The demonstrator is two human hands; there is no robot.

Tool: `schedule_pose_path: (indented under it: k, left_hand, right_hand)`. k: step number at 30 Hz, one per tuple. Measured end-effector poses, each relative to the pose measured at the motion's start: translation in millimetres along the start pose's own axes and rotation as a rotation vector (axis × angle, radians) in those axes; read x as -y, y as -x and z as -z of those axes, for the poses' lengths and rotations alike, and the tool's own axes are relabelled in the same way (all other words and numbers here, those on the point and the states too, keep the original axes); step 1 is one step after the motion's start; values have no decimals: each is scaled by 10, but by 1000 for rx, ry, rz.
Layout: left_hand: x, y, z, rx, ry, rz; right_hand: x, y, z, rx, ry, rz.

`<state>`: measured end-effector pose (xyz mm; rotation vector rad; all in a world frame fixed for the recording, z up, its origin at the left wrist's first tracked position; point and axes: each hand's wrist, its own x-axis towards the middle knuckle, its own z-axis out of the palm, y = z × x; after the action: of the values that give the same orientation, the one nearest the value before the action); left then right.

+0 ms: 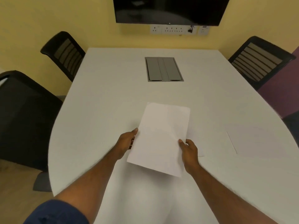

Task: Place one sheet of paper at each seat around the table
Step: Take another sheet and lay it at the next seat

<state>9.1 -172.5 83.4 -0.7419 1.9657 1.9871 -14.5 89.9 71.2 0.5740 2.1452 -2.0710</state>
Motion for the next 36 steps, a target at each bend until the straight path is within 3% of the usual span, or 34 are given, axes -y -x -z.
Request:
schedule_pose_path:
  k: [12,25,36]
  left_hand:
    - [-207,467,580,-252,-318,-188]
    - [-250,-383,1924,-122,-600,-207]
    - [-297,-1359,2859,41,-883,-217]
  right_hand:
    - [-28,437,-360,238,92,13]
    - [-284,590,-1521,326,185,-63]
    - [-616,651,-2771,157,151,-223]
